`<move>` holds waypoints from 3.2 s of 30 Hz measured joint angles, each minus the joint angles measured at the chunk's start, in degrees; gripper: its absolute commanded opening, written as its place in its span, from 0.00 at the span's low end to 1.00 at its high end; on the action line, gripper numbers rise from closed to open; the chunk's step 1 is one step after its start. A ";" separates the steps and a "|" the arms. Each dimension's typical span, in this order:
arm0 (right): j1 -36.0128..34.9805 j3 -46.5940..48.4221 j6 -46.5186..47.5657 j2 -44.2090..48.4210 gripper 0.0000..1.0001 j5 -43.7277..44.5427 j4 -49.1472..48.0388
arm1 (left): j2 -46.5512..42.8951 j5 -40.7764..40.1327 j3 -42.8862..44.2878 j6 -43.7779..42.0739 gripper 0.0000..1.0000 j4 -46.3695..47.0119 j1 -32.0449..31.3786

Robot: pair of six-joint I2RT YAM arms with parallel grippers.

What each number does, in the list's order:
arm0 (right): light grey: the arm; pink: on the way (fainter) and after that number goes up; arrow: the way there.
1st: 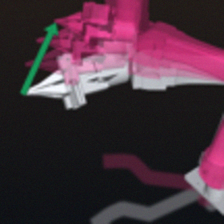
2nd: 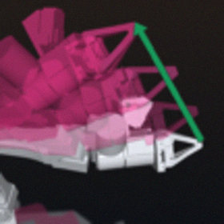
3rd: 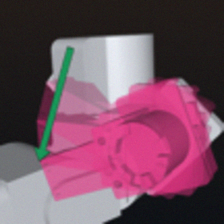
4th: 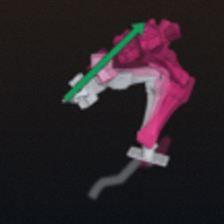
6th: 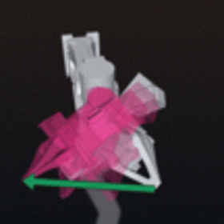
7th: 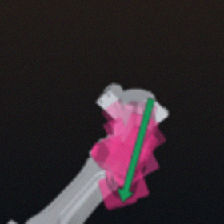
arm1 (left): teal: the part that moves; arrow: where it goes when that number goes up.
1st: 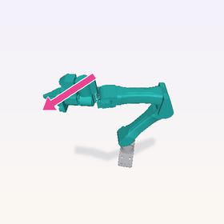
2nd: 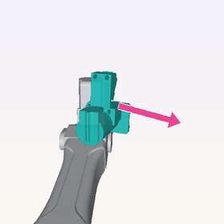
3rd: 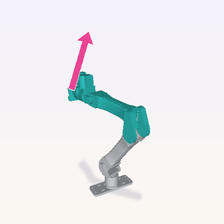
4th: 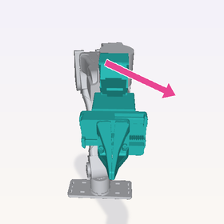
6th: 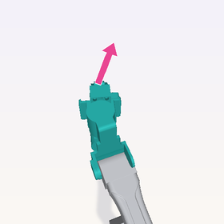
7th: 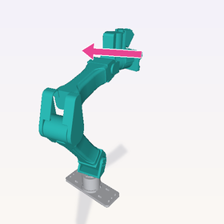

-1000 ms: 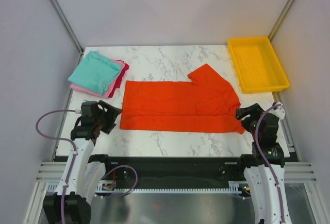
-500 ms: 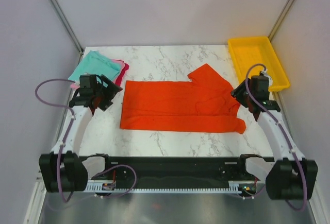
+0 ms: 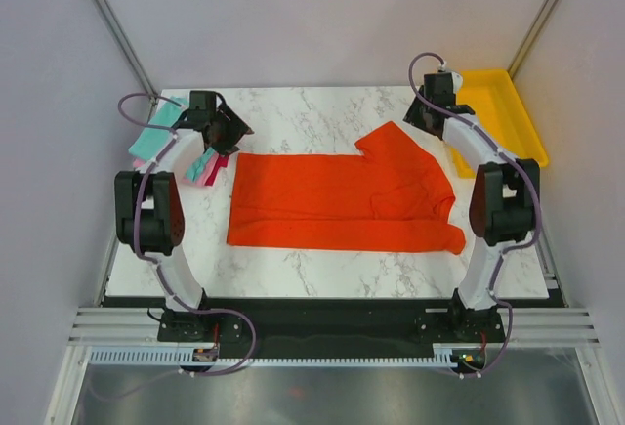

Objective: Fold and stack the t-shirts

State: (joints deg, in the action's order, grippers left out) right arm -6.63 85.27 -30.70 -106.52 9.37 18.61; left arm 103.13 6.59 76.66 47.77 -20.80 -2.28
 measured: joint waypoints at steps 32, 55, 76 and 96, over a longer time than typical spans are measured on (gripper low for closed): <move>-5.16 36.87 10.95 -37.90 0.00 9.68 4.11 | 16.44 -8.09 12.35 -3.82 0.71 -0.92 -1.40; -3.21 32.50 8.11 -35.39 0.00 8.15 2.43 | 19.30 -11.04 12.13 -5.90 0.10 -1.01 -1.60; 1.27 20.92 5.07 -20.72 0.00 6.73 1.05 | 13.75 -11.10 8.94 -6.32 0.02 0.48 -2.05; 0.55 6.21 5.01 -5.77 0.00 3.45 -2.82 | 6.45 -12.00 1.81 -6.27 0.02 2.56 -2.03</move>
State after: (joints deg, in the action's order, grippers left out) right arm -6.09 91.48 -25.69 -112.29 12.82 15.79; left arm 109.58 -5.41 78.48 41.50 -18.24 -4.32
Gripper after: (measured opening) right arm 0.010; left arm 0.026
